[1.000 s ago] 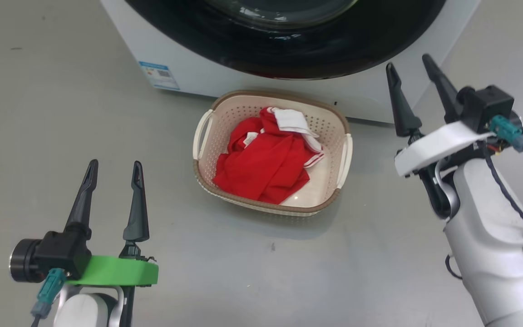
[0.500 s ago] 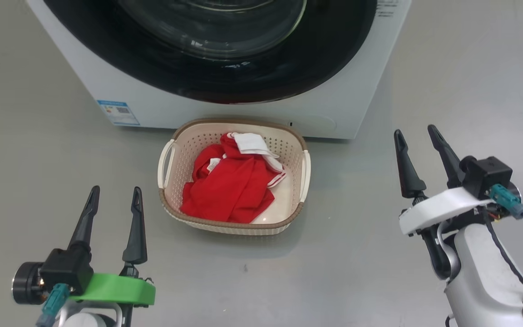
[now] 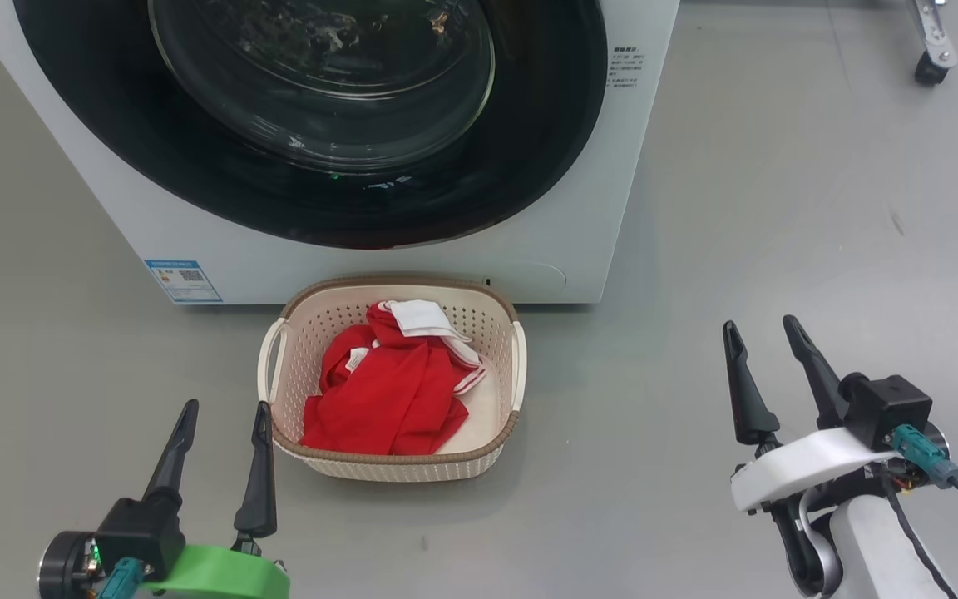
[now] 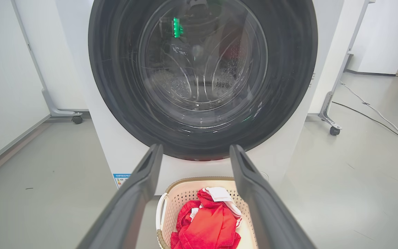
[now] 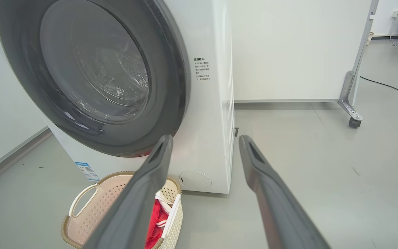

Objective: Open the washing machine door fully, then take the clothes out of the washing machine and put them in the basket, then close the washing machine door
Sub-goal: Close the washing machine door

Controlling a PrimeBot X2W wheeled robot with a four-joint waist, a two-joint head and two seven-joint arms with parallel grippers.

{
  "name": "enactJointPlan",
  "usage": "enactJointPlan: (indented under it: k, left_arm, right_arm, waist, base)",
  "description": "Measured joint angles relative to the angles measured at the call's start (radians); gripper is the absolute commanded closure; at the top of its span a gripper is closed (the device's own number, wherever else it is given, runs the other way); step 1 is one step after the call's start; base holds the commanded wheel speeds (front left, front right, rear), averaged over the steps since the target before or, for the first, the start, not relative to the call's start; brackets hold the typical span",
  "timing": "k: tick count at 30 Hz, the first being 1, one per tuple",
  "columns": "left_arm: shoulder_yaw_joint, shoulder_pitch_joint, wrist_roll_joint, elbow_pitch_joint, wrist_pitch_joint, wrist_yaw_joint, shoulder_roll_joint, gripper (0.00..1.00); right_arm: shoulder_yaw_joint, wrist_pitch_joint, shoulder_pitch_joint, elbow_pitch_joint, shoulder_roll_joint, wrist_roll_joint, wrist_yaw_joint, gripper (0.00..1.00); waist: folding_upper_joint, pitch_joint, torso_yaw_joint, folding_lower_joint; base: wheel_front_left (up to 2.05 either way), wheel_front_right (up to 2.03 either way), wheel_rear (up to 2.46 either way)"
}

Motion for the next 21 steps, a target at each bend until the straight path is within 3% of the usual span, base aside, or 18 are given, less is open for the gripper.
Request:
enactJointPlan:
  k: [21]
  left_arm:
    - [-0.002, 0.093, -0.006, 0.020, 0.000, -0.008, 0.002, 0.00]
  right_arm:
    - [0.012, 0.000, 0.164, -0.055, 0.013, -0.001, -0.018, 0.00]
  waist:
    - [0.0000, -0.113, -0.057, -0.0001]
  base:
    - [0.00, 0.00, 0.00]
